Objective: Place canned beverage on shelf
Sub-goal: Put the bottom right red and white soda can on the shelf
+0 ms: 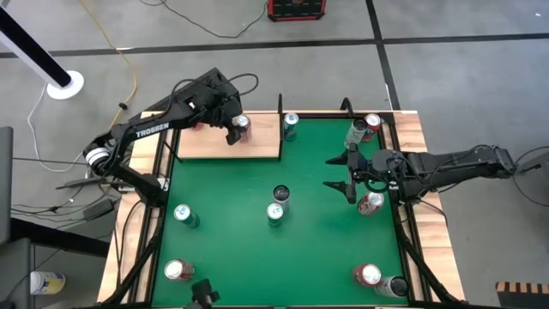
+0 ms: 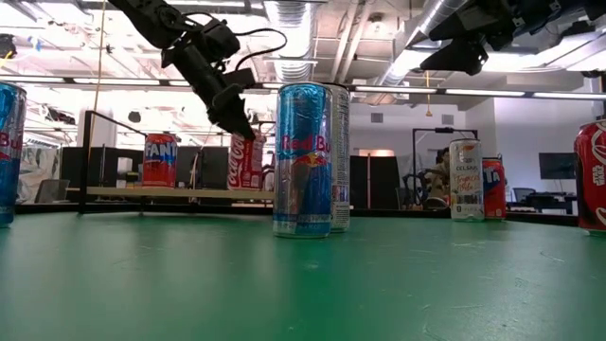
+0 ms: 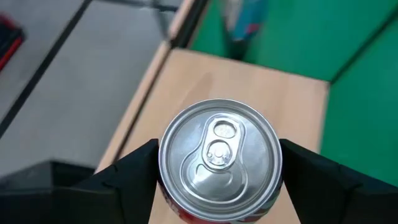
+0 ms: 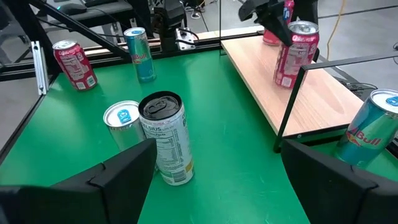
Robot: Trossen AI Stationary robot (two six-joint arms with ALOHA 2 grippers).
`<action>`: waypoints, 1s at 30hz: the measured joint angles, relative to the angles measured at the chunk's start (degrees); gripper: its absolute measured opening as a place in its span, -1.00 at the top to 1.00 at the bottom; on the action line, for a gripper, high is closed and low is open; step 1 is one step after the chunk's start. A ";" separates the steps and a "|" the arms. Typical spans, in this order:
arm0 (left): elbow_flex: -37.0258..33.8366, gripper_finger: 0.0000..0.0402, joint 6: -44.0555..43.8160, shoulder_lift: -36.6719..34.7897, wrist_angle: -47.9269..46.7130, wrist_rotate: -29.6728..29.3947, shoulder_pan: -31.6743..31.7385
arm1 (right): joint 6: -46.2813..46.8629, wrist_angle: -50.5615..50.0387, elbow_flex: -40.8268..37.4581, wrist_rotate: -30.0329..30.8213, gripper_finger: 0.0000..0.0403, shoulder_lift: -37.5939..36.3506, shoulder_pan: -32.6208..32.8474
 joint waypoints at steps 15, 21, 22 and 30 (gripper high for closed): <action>-0.04 -0.35 -3.53 -1.12 -1.78 -3.59 9.94 | -3.32 3.60 0.07 0.00 -0.83 1.96 -0.02; 0.05 -0.35 -4.43 -1.36 -3.67 -3.75 12.71 | -4.60 3.76 -0.02 0.00 -0.83 3.62 -0.02; 0.05 -0.35 -4.53 -1.36 -3.65 -3.63 12.85 | -4.93 4.01 -0.02 0.00 -0.83 3.72 -0.02; 0.05 -0.35 -3.72 -3.74 -8.72 -2.74 13.25 | -5.74 5.25 -0.02 0.00 -0.83 3.21 -0.02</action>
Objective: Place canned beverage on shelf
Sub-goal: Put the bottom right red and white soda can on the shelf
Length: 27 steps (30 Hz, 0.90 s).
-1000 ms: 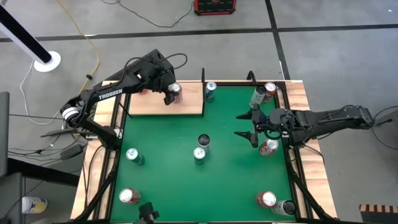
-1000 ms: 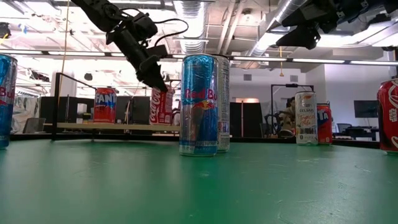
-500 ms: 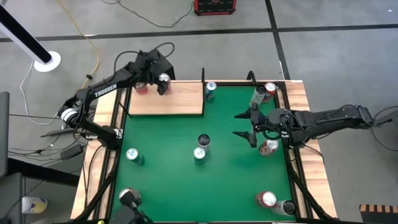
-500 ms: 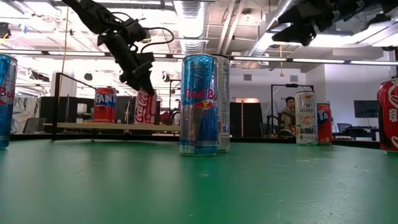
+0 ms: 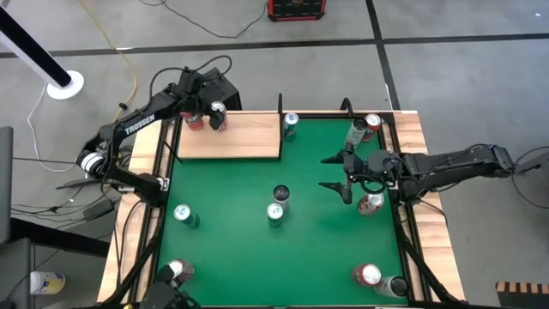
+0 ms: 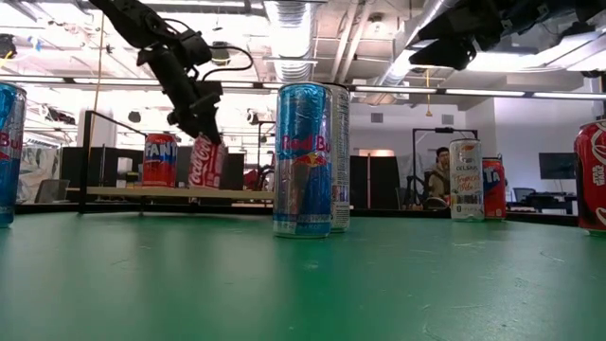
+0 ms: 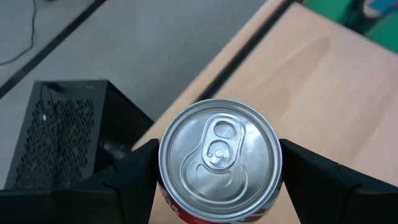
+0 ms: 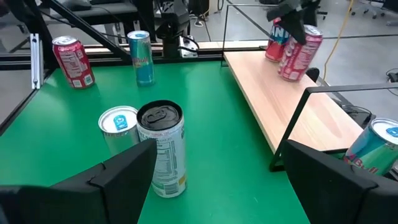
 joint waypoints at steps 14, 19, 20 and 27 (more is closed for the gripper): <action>-6.57 -0.35 0.62 -3.89 8.00 -0.18 0.51 | -0.14 1.76 0.00 0.00 -0.83 0.02 0.01; -6.98 -0.36 1.50 -3.92 8.63 0.92 1.27 | 0.00 1.75 0.00 0.00 -0.83 0.02 0.09; -7.01 -0.36 1.83 -3.92 8.83 1.03 1.29 | 0.02 1.76 0.00 0.00 -0.83 0.02 0.09; -7.08 -0.37 3.58 -3.92 9.08 1.29 1.28 | 0.04 2.15 0.00 0.00 -0.83 0.02 0.09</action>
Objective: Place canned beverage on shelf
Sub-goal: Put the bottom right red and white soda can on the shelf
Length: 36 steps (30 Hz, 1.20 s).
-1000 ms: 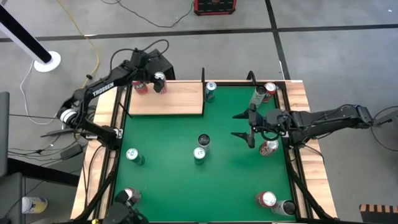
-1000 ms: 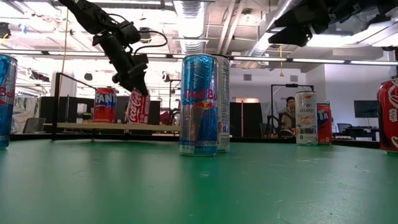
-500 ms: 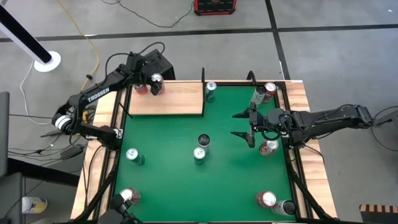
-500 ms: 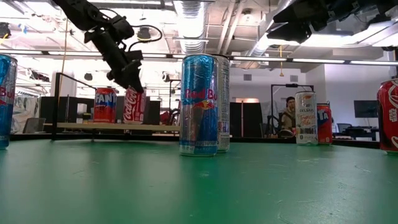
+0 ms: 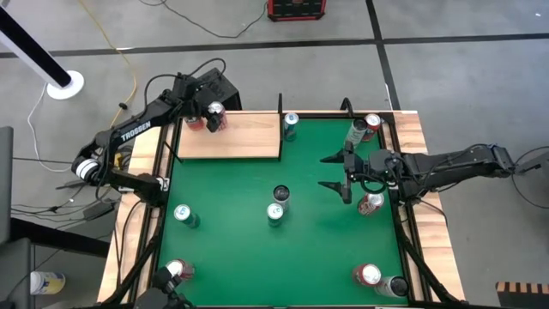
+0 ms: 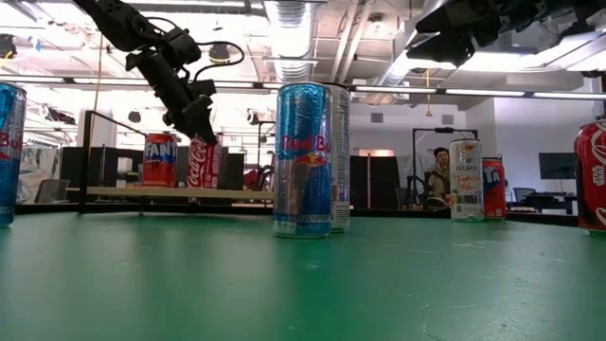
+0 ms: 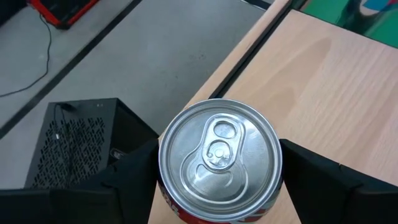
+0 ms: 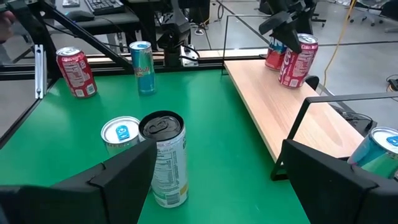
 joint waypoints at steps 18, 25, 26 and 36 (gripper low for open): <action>0.00 -0.62 1.95 0.00 -0.37 -0.15 -0.01 | 0.44 1.16 0.00 0.00 -0.83 0.00 0.00; 0.00 -0.62 1.89 0.00 -0.40 0.87 -0.01 | 0.64 1.14 0.00 0.00 -0.83 0.00 0.00; 0.00 -0.62 1.88 0.00 -0.48 1.53 -0.01 | 0.63 1.14 0.00 0.00 -0.83 0.00 0.00; 0.02 -0.63 2.37 0.00 -0.82 2.84 -0.01 | 0.63 1.14 0.00 0.00 -0.83 0.00 0.00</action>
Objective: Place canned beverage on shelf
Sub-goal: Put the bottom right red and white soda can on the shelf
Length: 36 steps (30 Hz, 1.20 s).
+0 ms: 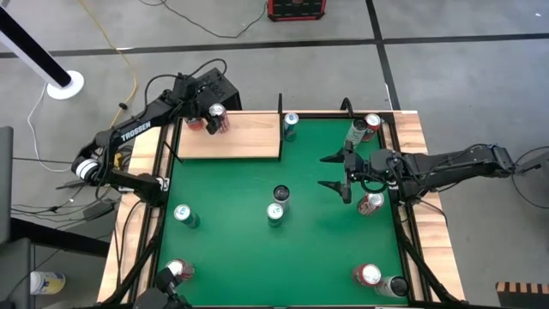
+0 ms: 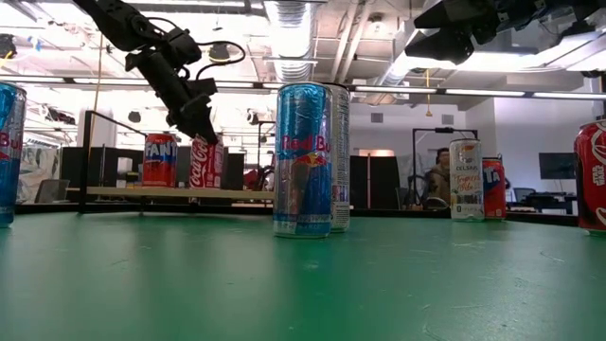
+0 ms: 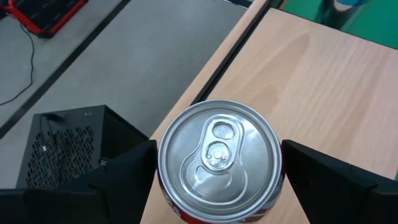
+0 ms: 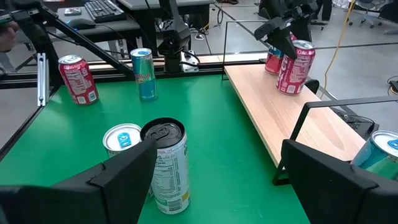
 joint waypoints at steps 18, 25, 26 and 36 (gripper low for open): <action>2.60 -0.80 1.11 0.00 -1.84 -1.12 -0.02 | 0.90 -0.03 0.00 0.00 -0.83 0.00 0.00; 6.16 -0.80 1.05 0.00 -4.49 -1.03 -0.13 | 0.87 -0.02 0.00 -0.01 -0.83 0.00 -0.14; 6.49 -0.80 1.06 0.00 -4.80 -0.86 -0.28 | 0.87 -0.02 0.00 -0.01 -0.83 0.00 -0.28; 6.96 -0.80 1.02 0.00 -2.74 3.14 -4.41 | 0.96 0.64 0.00 -0.02 -0.83 0.02 -2.03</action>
